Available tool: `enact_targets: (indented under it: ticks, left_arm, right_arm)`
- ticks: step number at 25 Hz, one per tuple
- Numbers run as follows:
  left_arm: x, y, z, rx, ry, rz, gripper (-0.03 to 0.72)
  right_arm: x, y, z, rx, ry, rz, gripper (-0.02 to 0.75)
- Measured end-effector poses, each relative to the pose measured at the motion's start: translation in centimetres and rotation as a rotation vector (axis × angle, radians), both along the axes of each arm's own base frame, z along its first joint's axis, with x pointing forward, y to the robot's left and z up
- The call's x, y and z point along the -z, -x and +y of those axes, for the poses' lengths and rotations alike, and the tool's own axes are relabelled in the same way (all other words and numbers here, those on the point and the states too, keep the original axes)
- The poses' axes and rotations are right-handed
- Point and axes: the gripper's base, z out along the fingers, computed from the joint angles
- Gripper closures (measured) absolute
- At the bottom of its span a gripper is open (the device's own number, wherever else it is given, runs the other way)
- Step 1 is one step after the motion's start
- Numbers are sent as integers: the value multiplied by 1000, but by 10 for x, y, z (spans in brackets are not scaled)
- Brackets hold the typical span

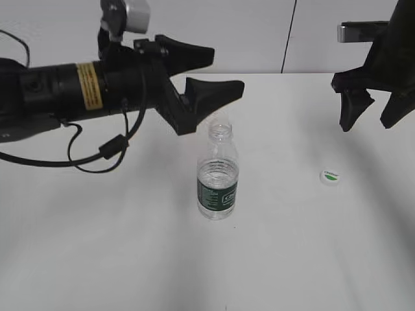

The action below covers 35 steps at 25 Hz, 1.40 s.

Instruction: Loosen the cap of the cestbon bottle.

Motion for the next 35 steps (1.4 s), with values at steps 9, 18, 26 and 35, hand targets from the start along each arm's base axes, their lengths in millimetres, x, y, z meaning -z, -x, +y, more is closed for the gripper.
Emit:
enact_targets:
  ticks: [9, 18, 26, 35]
  left_arm:
    - [-89, 14, 46, -439, -80, -35, 160]
    - [-111, 32, 124, -1139, -468, 478, 160]
    - [-92, 49, 159, -1132, -634, 947, 187]
    - [-90, 17, 206, -1135, -777, 1066, 200]
  right_arm:
    - [-47, 2, 0, 0, -26, -136, 178]
    - [-71, 11, 2, 60, -91, -183, 178]
    - [-95, 24, 0, 61, -110, -245, 178]
    - [-111, 71, -9, 63, -115, -268, 178]
